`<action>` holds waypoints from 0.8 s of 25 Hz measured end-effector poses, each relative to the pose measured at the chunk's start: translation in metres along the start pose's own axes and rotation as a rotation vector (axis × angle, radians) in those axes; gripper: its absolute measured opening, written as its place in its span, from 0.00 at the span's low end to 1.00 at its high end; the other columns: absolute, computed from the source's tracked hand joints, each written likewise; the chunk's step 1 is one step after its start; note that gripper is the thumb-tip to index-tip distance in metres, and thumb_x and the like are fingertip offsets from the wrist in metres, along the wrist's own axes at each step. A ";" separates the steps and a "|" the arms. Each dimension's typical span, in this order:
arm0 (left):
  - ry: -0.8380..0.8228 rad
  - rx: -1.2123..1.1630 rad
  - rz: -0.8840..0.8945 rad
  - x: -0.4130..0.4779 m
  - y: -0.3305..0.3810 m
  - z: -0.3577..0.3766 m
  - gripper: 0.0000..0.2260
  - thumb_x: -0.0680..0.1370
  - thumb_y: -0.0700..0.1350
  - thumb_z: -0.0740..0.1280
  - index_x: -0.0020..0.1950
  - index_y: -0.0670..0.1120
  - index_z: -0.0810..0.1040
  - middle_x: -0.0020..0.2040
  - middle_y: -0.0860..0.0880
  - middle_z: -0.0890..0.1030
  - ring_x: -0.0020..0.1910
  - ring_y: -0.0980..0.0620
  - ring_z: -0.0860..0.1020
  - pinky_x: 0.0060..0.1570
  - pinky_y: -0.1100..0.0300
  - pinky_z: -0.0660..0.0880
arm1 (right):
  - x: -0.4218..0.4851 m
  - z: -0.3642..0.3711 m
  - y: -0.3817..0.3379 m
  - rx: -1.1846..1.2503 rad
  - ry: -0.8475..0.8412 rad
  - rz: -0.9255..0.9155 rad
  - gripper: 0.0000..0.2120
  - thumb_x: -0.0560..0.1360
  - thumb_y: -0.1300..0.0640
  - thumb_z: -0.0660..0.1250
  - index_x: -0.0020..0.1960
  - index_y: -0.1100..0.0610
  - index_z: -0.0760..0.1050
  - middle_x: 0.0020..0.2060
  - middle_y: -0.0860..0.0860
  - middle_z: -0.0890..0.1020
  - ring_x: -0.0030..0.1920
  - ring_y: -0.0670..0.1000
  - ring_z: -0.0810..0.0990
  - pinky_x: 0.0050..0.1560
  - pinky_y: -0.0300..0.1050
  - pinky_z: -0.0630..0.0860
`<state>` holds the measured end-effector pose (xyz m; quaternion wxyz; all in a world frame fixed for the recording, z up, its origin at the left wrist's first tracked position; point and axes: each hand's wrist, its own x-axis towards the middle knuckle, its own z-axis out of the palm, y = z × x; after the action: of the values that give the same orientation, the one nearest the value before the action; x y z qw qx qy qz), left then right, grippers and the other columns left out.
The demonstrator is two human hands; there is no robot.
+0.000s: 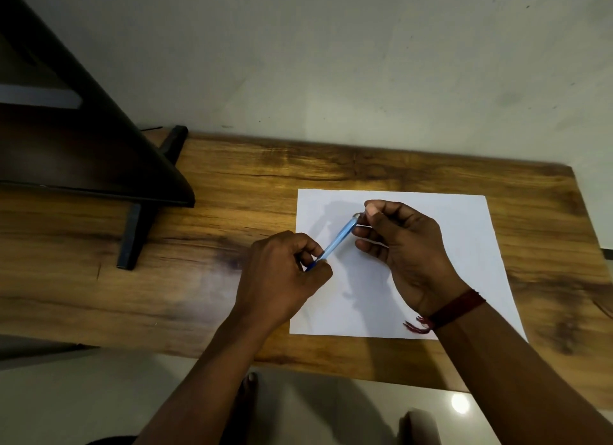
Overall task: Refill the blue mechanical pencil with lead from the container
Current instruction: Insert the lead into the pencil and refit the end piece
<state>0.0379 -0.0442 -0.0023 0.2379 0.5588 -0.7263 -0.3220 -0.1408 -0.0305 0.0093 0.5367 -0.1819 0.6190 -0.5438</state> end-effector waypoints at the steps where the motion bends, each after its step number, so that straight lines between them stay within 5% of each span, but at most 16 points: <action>1: -0.003 0.004 0.000 0.000 0.002 0.002 0.06 0.68 0.48 0.75 0.43 0.52 0.83 0.33 0.60 0.77 0.31 0.60 0.77 0.32 0.69 0.70 | 0.000 -0.003 -0.001 0.016 0.003 0.000 0.08 0.75 0.61 0.69 0.53 0.60 0.81 0.45 0.57 0.86 0.45 0.55 0.86 0.41 0.45 0.82; 20: -0.029 0.021 0.061 0.002 0.037 0.032 0.07 0.68 0.46 0.76 0.44 0.48 0.84 0.36 0.54 0.80 0.32 0.57 0.77 0.34 0.68 0.72 | -0.003 -0.055 -0.011 -0.006 0.031 -0.033 0.06 0.73 0.59 0.71 0.48 0.60 0.82 0.41 0.57 0.86 0.43 0.57 0.86 0.41 0.47 0.83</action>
<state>-0.0094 -0.0331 0.0027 0.2313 0.5340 -0.7497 -0.3151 -0.1913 -0.0057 0.0108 0.5174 -0.1855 0.6257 -0.5535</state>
